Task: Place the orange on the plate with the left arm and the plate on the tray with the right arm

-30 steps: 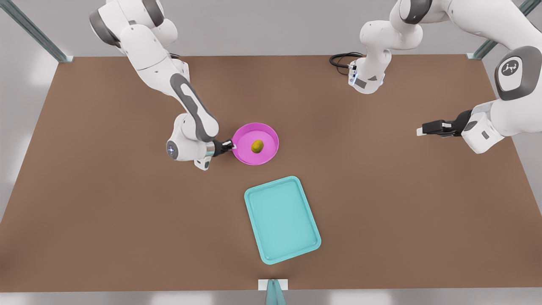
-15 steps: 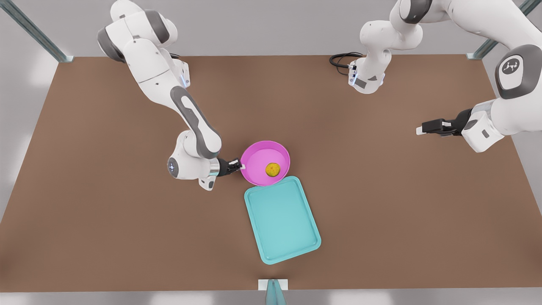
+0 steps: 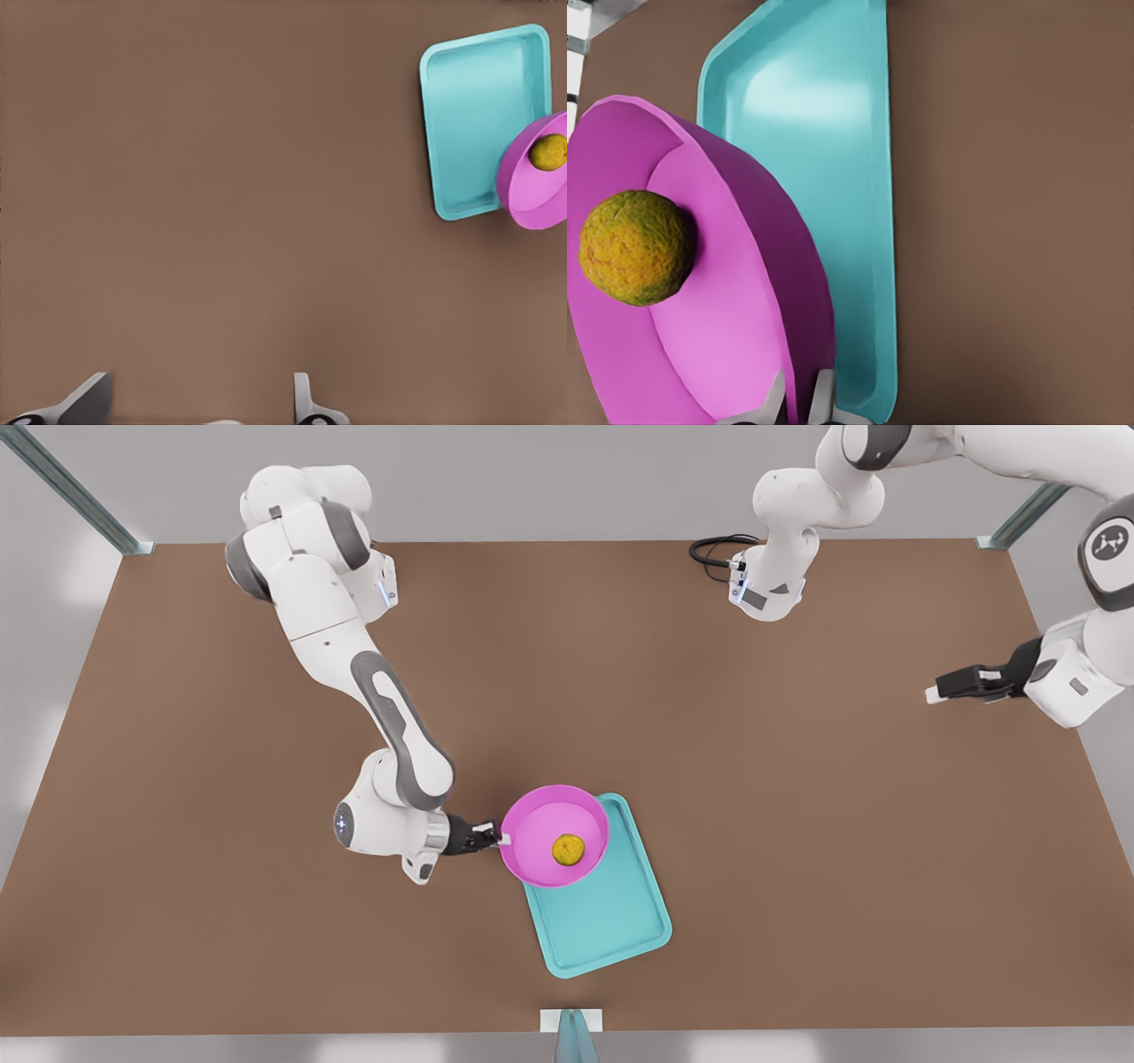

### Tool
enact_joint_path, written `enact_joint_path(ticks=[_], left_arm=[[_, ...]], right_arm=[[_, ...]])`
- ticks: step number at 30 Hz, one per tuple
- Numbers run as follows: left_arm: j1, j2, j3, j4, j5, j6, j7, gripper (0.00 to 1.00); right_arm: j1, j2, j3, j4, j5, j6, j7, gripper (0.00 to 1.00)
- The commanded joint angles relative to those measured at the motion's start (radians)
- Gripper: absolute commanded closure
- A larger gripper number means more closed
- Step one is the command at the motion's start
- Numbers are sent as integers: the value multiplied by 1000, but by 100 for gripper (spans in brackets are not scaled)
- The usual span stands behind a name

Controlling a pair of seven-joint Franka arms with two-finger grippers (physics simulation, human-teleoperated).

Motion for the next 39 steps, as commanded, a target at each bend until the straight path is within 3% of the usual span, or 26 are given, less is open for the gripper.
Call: enact_joint_path(ticks=[1,4,18,19,20,24,26,28,29,30,33,36,39], left_arm=[[0,1,18,-3,7,-2,136,0],[3,2,21,-3,10,6,136,0],[0,-6,34,0,5,-10,136,0],[0,-6,34,0,5,-10,136,0],[0,-6,35,-2,5,-10,136,0],[0,-6,35,1,5,-10,136,0],[0,-6,34,3,5,-10,136,0],[-2,-4,28,4,5,-10,118,0],[-13,2,18,4,-5,-8,125,0],[-14,-7,17,-2,-22,-13,119,0],[-14,-6,20,-3,27,58,128,0],[-14,-9,23,4,45,50,115,0],[-11,-3,28,3,51,52,127,0]], right_arm=[[1,41,-1,59,-9,1,116,79],[4,101,-1,138,-9,4,123,79],[46,175,-1,215,-10,24,149,79],[46,175,-1,212,-10,24,147,35],[46,173,-1,204,-10,24,141,0],[61,126,-1,206,-9,18,152,0],[47,9,-9,200,-10,-19,184,0],[8,-90,-213,198,-22,-263,202,0],[-26,-117,-322,200,-160,-404,198,0],[-72,-141,-365,200,-369,-505,196,0],[-164,-276,-382,198,-867,-766,208,0],[-184,-626,-376,42,-892,-814,208,0],[-184,-661,-371,39,-894,-858,207,0]])
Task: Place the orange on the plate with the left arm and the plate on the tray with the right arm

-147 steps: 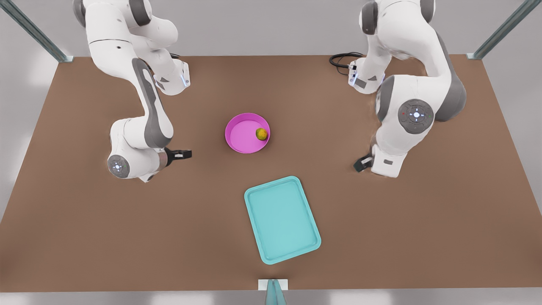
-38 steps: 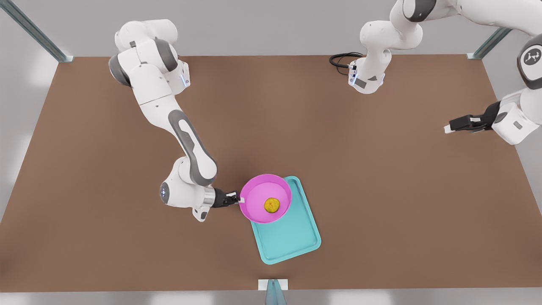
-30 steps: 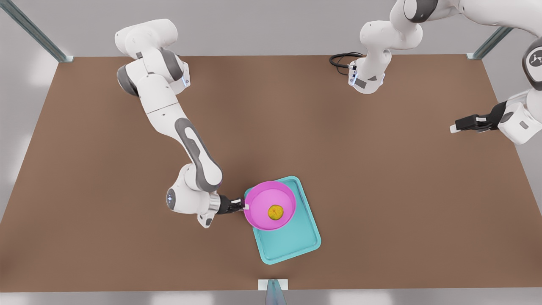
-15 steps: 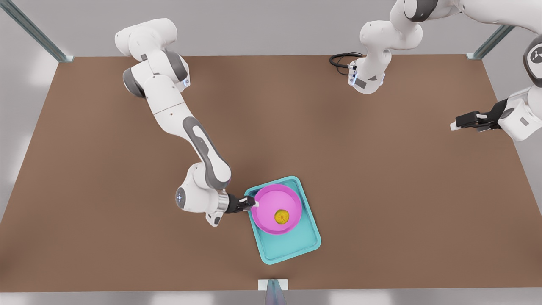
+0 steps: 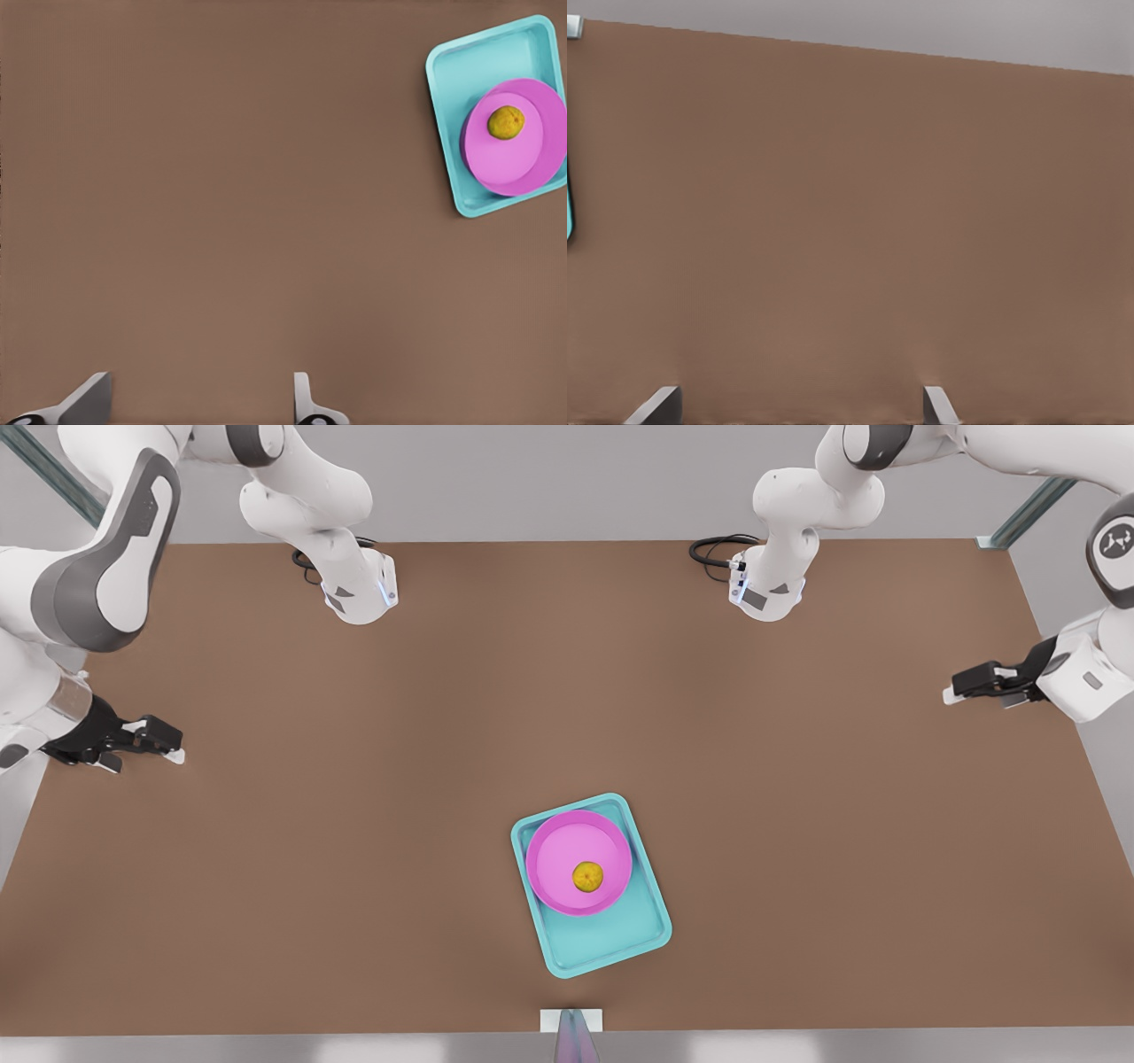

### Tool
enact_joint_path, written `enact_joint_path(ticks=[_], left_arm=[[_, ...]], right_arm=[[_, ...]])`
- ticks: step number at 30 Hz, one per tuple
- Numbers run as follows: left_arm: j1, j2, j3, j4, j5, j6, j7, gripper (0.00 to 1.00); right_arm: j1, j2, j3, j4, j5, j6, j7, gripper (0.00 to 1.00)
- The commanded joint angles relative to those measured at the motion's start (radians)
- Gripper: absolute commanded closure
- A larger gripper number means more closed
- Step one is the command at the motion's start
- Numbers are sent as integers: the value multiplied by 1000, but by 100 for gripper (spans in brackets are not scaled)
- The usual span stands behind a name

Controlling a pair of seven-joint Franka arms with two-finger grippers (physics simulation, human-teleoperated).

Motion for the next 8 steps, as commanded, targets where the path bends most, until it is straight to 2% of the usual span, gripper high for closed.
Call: enact_joint_path(ticks=[1,3,8], left_arm=[[0,-5,3,-4,43,4,19,0],[5,-4,8,-7,47,-88,19,0],[9,-5,11,-33,38,-117,22,0]], right_arm=[[1,-24,1,-12,-88,-181,45,0],[3,-25,1,-27,-130,-179,45,0],[4,-27,2,-19,-145,-182,46,0]])
